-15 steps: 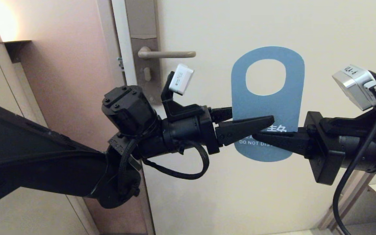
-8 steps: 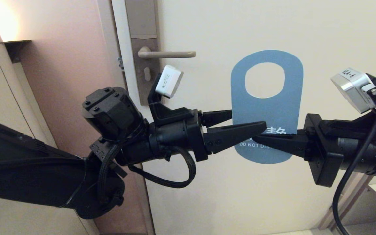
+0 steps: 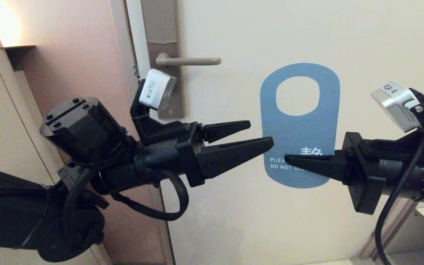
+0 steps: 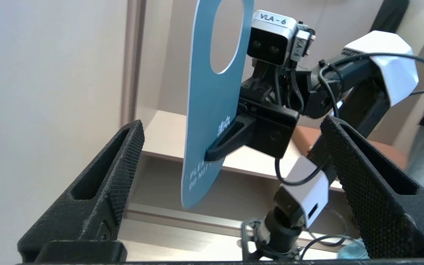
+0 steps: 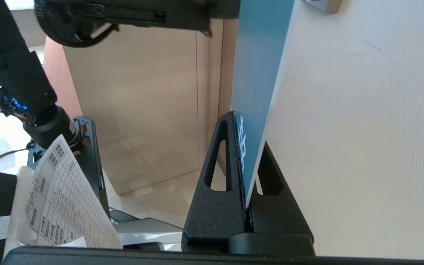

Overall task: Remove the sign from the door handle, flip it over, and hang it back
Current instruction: Hand it to the other hand, then hang the sign back with the other side facing out

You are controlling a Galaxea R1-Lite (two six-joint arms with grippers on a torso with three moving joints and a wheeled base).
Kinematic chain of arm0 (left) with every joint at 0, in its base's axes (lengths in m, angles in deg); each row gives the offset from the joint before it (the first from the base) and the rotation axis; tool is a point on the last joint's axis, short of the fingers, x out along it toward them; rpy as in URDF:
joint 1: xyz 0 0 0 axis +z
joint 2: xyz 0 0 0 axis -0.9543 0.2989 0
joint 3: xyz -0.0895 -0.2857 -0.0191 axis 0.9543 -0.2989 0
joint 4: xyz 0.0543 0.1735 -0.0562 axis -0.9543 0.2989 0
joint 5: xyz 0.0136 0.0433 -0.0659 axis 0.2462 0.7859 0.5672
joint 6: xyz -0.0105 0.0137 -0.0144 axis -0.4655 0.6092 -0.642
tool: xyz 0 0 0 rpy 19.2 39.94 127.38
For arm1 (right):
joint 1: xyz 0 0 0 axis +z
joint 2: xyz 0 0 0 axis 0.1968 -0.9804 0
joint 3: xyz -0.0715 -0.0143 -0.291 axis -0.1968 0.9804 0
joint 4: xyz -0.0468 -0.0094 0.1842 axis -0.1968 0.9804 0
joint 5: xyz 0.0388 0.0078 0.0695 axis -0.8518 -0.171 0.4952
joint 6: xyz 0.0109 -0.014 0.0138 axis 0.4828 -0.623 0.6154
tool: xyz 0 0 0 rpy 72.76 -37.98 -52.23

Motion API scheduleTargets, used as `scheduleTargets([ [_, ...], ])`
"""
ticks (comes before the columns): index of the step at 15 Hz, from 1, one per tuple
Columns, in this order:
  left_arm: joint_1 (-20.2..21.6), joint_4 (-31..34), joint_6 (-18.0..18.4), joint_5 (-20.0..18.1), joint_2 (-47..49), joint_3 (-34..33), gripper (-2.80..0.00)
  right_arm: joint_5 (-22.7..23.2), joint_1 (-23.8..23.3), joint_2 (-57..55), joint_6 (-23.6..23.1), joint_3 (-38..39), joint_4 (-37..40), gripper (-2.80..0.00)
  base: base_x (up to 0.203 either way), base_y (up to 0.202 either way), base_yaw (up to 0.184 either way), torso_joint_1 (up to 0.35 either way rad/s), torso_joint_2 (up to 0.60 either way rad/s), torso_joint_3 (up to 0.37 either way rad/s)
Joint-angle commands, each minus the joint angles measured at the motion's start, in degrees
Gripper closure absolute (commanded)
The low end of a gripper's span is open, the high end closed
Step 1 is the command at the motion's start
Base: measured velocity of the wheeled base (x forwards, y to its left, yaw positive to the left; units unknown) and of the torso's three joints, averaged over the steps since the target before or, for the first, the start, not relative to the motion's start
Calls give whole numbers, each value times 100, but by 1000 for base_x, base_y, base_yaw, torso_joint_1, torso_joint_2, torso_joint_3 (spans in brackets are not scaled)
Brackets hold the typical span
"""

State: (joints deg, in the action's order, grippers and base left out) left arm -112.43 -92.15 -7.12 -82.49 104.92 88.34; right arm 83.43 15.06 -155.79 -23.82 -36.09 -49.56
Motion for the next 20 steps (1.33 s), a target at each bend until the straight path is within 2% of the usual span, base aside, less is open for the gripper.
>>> scheduleTargets([
  [1, 18, -44, 55, -10, -231, -165, 0, 23, 5, 22, -19, 29, -19, 0, 0, 0, 0, 0, 0, 0],
  [7, 95, -9, 117, 18, -750, -502, 0, 14, 5, 189, -23, 264, -19, 0, 0, 0, 0, 0, 0, 0],
  [11, 504, 116, 346, 23, -1190, -965, 0, 5, 5, 249, -78, 379, -19, 0, 0, 0, 0, 0, 0, 0],
  [13, 779, 588, 784, 46, -1508, -1272, 0, -19, -13, 294, -272, 543, -19, 0, 0, 0, 0, 0, 0, 0],
  [15, 1122, 1275, 1382, 254, -1869, -1471, 0, -74, -21, 339, -286, 633, -19, 0, 0, 0, 0, 0, 0, 0],
  [17, 1383, 1997, 1912, 705, -2217, -1595, 0, -106, -21, 339, -286, 625, -19, 0, 0, 0, 0, 0, 0, 0],
  [18, 1539, 2372, 2244, 1011, -2342, -1659, 0, -222, -21, 340, -286, 625, -19, 0, 0, 0, 0, 0, 0, 0],
  [20, 1862, 2851, 2670, 1386, -2561, -1749, 0, -454, -21, 330, -273, 625, -19, 0, 0, 0, 0, 0, 0, 0],
])
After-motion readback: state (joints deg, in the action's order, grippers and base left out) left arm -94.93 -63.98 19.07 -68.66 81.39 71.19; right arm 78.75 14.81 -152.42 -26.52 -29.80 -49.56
